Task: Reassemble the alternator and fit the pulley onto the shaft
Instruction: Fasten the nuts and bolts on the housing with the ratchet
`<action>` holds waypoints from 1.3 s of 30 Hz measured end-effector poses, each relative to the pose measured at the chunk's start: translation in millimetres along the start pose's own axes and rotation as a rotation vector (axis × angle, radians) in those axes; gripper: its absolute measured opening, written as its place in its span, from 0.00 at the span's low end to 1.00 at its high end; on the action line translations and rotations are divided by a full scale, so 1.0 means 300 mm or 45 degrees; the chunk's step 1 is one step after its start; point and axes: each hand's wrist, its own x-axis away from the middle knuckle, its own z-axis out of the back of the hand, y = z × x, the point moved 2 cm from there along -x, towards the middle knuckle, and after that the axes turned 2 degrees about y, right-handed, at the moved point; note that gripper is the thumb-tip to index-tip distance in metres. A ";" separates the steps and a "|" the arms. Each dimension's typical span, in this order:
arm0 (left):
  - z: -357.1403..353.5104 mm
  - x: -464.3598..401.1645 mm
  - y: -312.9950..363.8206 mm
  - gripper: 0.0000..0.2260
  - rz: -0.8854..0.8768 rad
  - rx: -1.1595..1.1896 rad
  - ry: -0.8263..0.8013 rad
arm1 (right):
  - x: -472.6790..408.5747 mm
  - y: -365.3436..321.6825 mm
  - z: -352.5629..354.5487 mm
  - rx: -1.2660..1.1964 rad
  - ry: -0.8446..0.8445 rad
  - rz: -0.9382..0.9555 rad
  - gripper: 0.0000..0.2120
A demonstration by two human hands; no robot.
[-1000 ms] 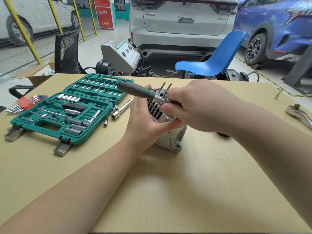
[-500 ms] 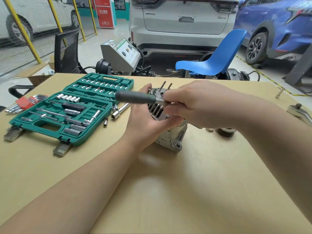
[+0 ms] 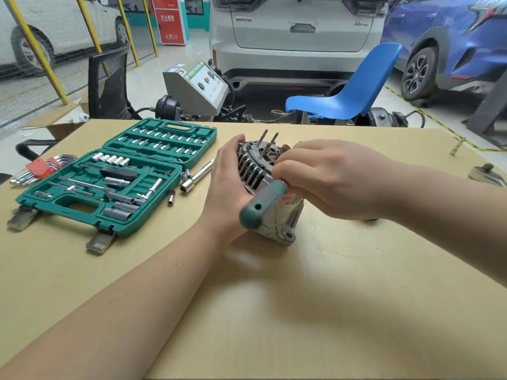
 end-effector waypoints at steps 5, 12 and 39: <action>0.007 0.000 0.019 0.50 0.013 -0.017 -0.002 | -0.004 0.016 0.023 0.014 0.031 0.097 0.20; 0.016 0.006 0.035 0.49 -0.008 -0.038 -0.012 | -0.016 0.019 0.041 0.117 0.118 0.172 0.19; 0.010 0.011 0.019 0.57 -0.028 -0.022 0.002 | 0.060 0.005 -0.030 0.034 0.123 0.085 0.12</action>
